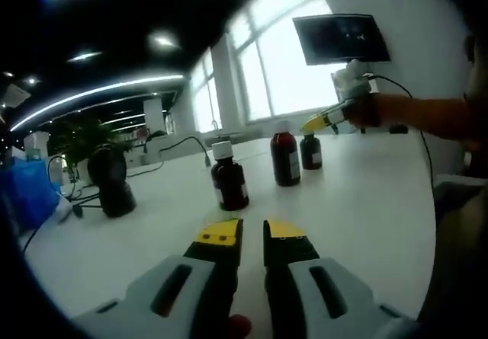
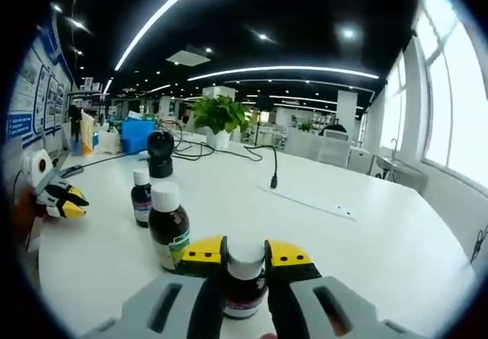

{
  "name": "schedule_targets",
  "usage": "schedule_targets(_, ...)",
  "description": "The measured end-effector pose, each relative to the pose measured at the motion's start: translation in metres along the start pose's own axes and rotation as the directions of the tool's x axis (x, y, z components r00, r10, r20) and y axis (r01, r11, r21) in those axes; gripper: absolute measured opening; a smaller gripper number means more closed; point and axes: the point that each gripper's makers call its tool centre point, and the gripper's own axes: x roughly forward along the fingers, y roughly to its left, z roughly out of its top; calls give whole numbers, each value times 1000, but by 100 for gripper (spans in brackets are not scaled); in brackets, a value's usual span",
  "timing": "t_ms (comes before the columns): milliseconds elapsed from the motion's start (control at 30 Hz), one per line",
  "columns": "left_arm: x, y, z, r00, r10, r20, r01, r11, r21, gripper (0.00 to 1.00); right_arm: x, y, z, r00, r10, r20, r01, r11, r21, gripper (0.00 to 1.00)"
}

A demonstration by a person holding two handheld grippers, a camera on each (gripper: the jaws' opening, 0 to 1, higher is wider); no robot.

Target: Rotate the medicine bottle to make it face forward pick up the medicine bottle inspect the drug traceability code place the medicine on the table

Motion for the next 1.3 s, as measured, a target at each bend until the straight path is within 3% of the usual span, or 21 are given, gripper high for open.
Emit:
schedule_targets(600, 0, 1, 1, 1000, 1, 9, -1, 1000, 2, 5, 0, -3, -2, 987, -163, -9, 163, 987, 8, 16)
schedule_targets(900, 0, 1, 2, 1000, 4, 12, -4, 1000, 4, 5, 2, -2, -2, 990, -140, 0, 140, 990, -10, 17)
schedule_targets(1033, -1, 1, 2, 1000, 5, 11, -5, 1000, 4, 5, -2, -2, 5, 992, -125, 20, 125, 991, -37, 28)
schedule_targets(1300, 0, 1, 2, 1000, 5, 11, -5, 1000, 9, 5, -4, -3, 15, 999, -47, 26, 48, 998, -51, 21)
